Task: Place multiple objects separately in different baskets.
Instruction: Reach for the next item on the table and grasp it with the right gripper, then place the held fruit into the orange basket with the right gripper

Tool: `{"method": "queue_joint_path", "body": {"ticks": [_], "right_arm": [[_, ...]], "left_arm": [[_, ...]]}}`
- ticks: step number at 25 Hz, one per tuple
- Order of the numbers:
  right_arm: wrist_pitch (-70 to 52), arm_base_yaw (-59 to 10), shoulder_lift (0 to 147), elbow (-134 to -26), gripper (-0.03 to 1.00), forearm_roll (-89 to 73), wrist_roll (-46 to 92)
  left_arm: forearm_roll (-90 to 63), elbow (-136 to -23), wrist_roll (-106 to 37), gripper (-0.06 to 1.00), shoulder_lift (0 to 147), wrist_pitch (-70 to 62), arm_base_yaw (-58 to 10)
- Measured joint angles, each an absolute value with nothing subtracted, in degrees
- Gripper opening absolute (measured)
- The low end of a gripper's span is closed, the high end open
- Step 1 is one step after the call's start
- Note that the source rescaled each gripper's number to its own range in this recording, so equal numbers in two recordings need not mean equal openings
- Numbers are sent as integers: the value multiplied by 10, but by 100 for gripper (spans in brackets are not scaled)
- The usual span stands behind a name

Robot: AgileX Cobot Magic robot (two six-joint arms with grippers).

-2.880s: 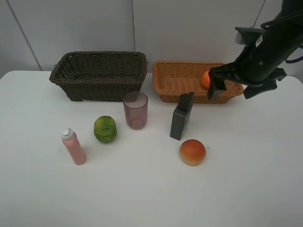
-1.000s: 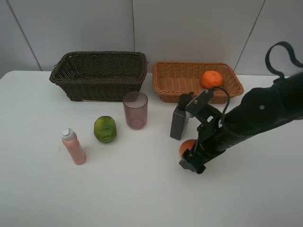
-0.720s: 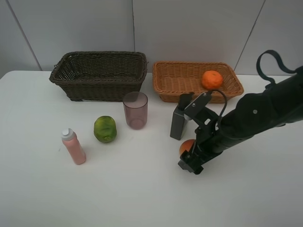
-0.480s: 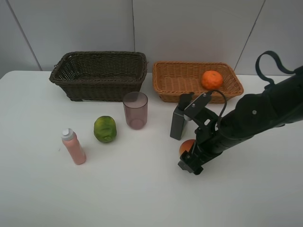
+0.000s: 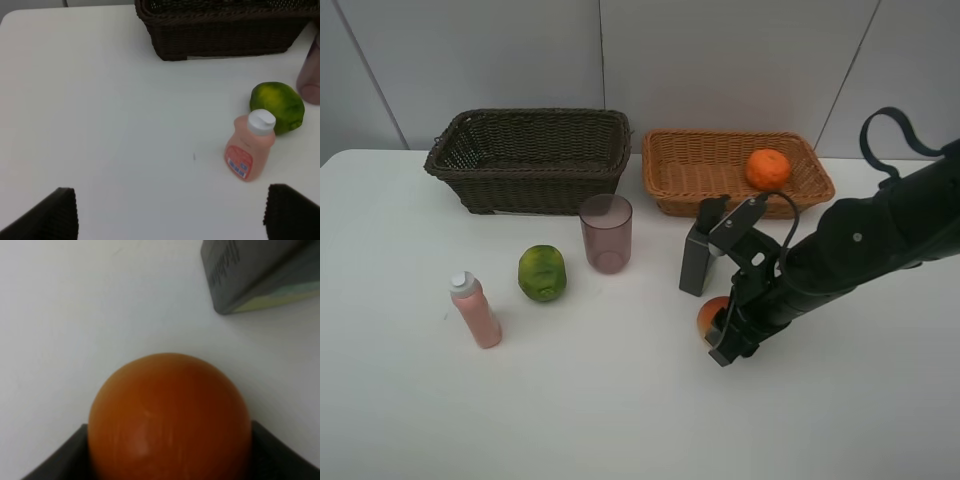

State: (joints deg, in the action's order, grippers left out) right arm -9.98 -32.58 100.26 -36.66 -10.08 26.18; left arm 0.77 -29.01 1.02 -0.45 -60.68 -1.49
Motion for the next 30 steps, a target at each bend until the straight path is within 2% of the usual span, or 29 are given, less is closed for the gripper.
{"method": "queue_joint_path", "body": {"ticks": [13,18,25,30], "right_arm": [[-104,-326,1003,-367,33,-101,262],[-148,-326,974,-366,33,-101,256],[-281,-326,901,-401,33,-68,136],[-410,-326,864,-453,33,17,-21]], "left_arm": [[8,-290,10,96,-5,-607,-15],[8,-290,10,96,-5,-607,-15],[8,-290,10,96,-5,-607,-15],[8,-290,10,96,-5,-607,-15]]}}
